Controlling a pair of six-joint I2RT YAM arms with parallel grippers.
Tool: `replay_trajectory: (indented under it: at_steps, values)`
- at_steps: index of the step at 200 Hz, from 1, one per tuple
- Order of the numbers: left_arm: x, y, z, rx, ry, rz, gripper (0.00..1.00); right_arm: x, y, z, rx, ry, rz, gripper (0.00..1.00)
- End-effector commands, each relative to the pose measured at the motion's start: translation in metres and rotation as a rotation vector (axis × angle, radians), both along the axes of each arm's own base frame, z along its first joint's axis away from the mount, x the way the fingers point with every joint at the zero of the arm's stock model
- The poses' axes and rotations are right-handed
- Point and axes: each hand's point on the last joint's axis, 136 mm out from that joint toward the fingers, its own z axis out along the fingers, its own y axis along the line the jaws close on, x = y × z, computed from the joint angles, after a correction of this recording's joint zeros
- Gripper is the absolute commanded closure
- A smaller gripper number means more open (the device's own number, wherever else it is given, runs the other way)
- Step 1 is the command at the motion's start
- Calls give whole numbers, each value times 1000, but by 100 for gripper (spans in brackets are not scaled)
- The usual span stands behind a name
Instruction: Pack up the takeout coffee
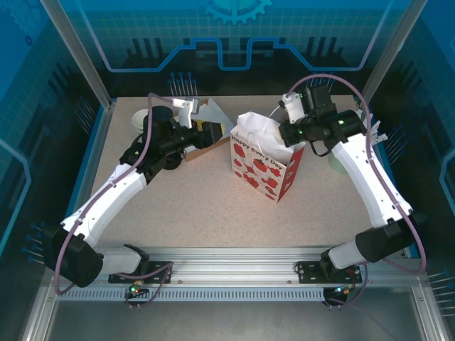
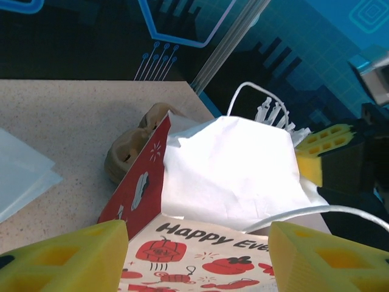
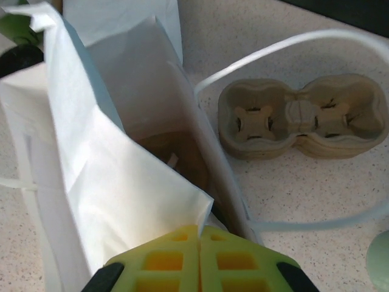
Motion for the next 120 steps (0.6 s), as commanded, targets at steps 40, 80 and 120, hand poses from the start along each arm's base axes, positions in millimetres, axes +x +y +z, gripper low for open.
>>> replay_trajectory:
  at_steps: [40,80,120]
  values:
    - [0,8,-20,20,43,42,36,0,-19,-38,-266,108,-42,90]
    - [2,13,-33,61,64,67,37,1,-6,10,-148,-7,-15,79]
    - [1,16,-40,86,67,77,36,-9,6,29,-54,-23,31,59]
